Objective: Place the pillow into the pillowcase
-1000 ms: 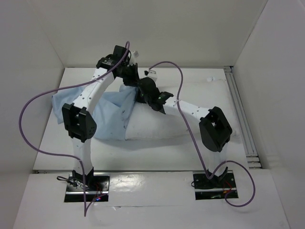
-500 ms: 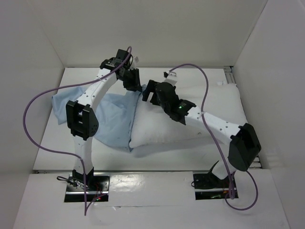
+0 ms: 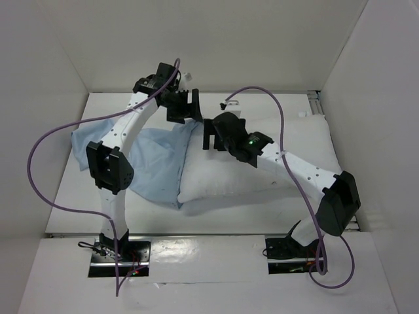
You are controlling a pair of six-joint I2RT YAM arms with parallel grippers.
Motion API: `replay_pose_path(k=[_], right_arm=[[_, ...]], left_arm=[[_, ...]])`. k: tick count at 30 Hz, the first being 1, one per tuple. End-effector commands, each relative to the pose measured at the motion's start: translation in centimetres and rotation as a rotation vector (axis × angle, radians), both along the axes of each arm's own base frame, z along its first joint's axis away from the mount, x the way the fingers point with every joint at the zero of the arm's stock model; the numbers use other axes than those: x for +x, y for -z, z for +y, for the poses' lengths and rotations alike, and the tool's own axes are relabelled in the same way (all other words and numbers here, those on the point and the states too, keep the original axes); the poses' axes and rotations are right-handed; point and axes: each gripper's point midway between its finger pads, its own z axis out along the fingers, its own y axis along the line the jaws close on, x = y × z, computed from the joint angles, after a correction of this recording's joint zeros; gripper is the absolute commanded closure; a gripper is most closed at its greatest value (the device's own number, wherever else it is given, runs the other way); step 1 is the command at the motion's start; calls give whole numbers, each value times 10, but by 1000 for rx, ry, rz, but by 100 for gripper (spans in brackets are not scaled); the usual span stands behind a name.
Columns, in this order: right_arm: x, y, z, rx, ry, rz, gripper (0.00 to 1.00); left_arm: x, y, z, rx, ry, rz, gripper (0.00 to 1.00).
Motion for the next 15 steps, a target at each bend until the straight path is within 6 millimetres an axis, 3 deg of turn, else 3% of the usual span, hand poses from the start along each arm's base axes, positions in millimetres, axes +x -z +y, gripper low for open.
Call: replay_pose_path(k=[1,3,5,6,7,8,9,10,11,12,14,15], right_arm=[[-8,-18,-5,-63,-42,-3,1],[-11,-24,-10,-93,-27,-21,1],[-16,-26,-9,-105,-31,-27,1],[-18,-24,-10,-112,-31,-21,1],[-19,-24,-11,-103,-25,-18,1],[-22,-24,-9,-103,-34,-19,1],[-22,-24,-9,-103,-34,-19,1],[-23,-20,-9,-109,-35,-13,1],[-23,-20,-9,-102,-30,-11,1],[-23,-22,-6,-91,-38,-12,1],[-24,-21,0,-88,-55,-8,1],[-24,-21,0,-88,-55,-8,1]], left_arm=[[-16,-70,21,34,-41,-169,9],[-36,-81,45,85,-121,-196,9],[-48,-80,71,155,-238,-210,13],[-62,-54,80,195,-256,-155,16],[-76,-71,88,170,-285,-210,19],[-86,-67,91,163,-294,-207,19],[-102,-41,92,169,-289,-143,19],[-114,-52,88,111,-265,-179,19],[-124,-46,84,82,-237,-164,17],[-138,-21,81,75,-205,-101,15],[-159,-9,66,-4,-125,-41,14],[-166,13,65,-2,-121,13,12]])
